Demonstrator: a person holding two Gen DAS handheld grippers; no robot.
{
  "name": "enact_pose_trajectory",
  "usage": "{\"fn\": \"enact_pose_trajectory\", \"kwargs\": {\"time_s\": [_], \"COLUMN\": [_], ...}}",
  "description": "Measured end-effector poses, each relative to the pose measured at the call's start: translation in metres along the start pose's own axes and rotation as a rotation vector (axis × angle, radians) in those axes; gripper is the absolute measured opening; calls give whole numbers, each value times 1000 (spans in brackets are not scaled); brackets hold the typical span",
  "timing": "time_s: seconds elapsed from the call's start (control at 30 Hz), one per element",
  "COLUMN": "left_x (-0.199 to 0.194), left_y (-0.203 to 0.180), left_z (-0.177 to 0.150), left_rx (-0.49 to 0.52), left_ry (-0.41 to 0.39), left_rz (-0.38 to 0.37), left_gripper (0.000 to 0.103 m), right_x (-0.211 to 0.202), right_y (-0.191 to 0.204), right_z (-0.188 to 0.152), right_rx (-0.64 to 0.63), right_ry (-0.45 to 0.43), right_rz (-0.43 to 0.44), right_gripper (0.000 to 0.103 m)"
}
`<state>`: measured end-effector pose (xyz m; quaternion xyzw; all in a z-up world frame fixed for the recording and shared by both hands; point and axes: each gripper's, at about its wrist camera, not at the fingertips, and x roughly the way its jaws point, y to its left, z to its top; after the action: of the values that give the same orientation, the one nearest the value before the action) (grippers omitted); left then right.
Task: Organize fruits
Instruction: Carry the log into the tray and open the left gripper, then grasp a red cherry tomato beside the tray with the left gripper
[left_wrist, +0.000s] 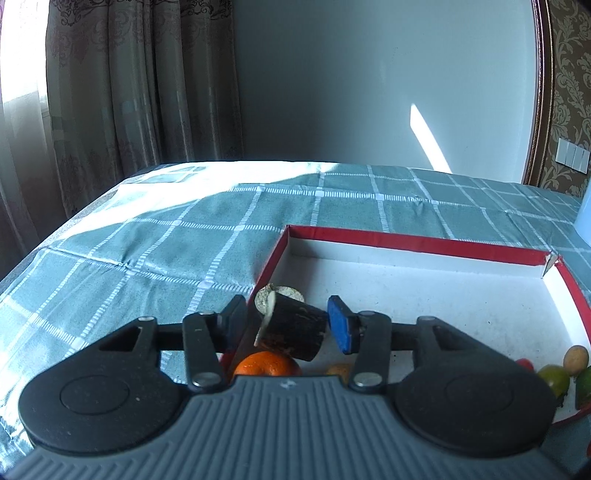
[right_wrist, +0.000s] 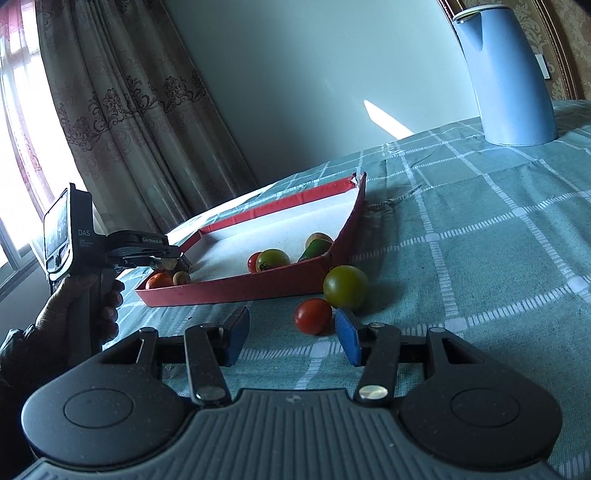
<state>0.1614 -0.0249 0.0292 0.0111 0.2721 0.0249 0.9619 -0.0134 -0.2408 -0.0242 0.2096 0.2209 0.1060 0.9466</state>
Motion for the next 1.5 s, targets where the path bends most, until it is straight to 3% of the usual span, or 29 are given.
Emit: {"fn": "enact_pose_trajectory", "kwargs": {"time_s": [0.07,0.23,0.33,0.47,0.53,0.57,0.63,0.77,0.93,1.03,1.23,1.33,1.43,1.5], "left_x": [-5,-20,-40,-70,-83,-89,-99,-115,-128,-129,-117,-108,-101,-100], "left_y": [0,-3,-16,-42,-57,-66,-84,-120,-149,-163,-180,-187,-191,-191], "left_z": [1,2,-5,-25,-37,-43,-54,-75,-93,-100,-104,-102,-102,-102], "left_rx": [-2,0,36,124,175,208,270,375,481,530,580,575,561,548], "left_ry": [-34,-53,-70,-93,-94,-97,-103,-104,-125,-142,-96,-68,-22,-16], "left_rz": [14,-9,-60,-121,-168,-183,-207,-279,-373,-386,-416,-421,-438,-457], "left_gripper": [71,71,71,73,79,80,80,80,80,80,80,78,56,52], "right_x": [0,0,-2,-22,-29,-32,-37,-36,-42,-42,-43,-45,-45,-44], "right_y": [-1,-3,-2,-10,-16,-19,-26,-40,-49,-56,-58,-59,-60,-60], "right_z": [0,0,0,-3,-2,-2,-1,7,12,12,10,10,10,10], "right_rx": [3,12,9,76,124,152,201,242,199,212,227,235,237,237], "right_ry": [1,-8,-21,-155,-206,-236,-285,-274,-262,-247,-269,-272,-275,-273], "right_rz": [1,3,0,-60,-91,-116,-161,-184,-210,-202,-186,-183,-178,-177], "right_gripper": [51,51,51,51,62,74,75,75,75,75,75,75,75,76]}}
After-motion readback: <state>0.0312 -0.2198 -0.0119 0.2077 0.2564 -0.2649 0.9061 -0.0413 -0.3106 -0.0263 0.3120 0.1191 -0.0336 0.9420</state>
